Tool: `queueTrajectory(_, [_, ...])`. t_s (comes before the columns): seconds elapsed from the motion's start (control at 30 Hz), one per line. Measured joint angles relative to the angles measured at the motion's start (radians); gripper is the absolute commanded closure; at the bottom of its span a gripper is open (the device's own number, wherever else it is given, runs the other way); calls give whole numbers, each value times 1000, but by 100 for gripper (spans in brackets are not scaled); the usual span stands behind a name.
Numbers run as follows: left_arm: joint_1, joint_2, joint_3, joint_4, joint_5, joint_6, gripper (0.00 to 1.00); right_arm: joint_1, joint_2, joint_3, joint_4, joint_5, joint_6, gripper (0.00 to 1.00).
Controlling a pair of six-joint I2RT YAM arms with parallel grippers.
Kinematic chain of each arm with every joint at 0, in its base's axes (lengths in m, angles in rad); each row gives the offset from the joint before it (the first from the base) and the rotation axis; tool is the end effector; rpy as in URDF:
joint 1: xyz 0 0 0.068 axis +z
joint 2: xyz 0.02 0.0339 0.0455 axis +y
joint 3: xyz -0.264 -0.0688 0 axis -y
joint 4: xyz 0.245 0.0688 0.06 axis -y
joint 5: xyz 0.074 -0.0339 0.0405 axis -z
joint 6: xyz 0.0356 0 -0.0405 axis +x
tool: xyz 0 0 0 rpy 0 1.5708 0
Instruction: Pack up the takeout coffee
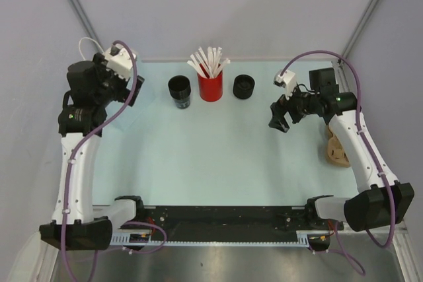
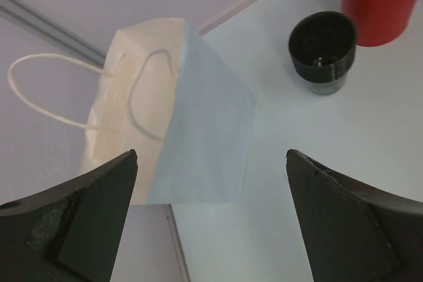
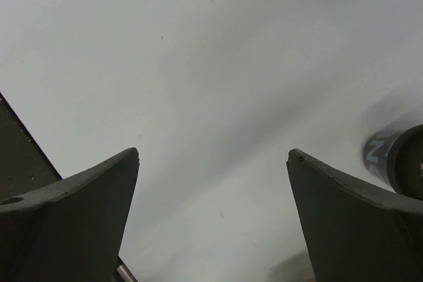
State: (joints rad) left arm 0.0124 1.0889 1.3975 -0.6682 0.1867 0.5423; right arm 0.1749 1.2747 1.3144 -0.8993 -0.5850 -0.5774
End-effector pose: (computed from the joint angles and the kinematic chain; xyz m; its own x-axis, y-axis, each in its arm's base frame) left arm 0.2149 -0.0039 0.4407 -0.2180 0.5045 -0.8354 0.3200 0.8457 0.4271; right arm 0.2458 0.0634 0.3571 -0.3522 -0.5244 -0.7753 -0.8262 0.5634 -0.0058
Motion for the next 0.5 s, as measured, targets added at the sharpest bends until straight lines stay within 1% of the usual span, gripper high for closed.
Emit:
queueTrajectory(0.13, [71, 53, 76, 10, 3, 2, 0, 2, 3, -8, 5, 0, 0, 0])
queueTrajectory(0.23, [134, 101, 139, 21, 31, 7, 1, 2, 3, -10, 14, 0, 0, 0])
queueTrajectory(0.33, [221, 139, 159, 19, 95, 17, 0, 3, 4, -15, 18, 0, 0, 0])
queueTrajectory(0.4, [290, 174, 167, 3, 159, 29, 1, 5, 6, -19, 19, 0, 0, 0])
queueTrajectory(0.43, [302, 192, 170, -6, 187, 37, 1, 6, 9, -19, 19, 0, 0, 0])
queueTrajectory(0.5, [378, 233, 175, -34, 257, 61, 1, 8, 14, -21, 22, 0, 0, 0])
